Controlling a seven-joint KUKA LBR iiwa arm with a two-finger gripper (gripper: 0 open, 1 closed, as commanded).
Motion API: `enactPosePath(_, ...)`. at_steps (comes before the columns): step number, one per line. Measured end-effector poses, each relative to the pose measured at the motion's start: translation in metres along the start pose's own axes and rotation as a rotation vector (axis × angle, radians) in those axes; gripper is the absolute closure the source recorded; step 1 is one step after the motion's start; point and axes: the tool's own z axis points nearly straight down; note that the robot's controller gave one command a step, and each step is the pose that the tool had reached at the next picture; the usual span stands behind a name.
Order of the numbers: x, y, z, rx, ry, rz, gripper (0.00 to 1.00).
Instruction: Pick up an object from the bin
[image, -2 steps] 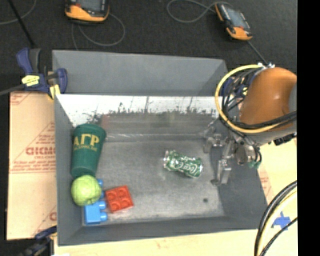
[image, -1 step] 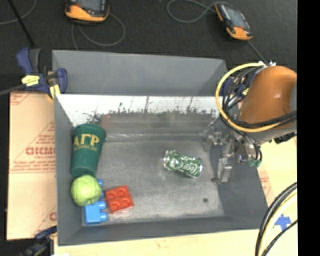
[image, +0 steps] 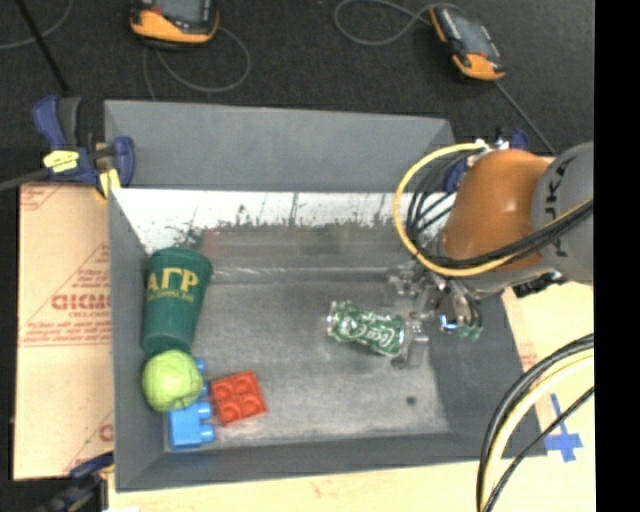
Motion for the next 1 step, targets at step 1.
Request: enactPosePath(1,-0.0238,-0.0032,0.0325,0.001,0.005,-0.013,1.0)
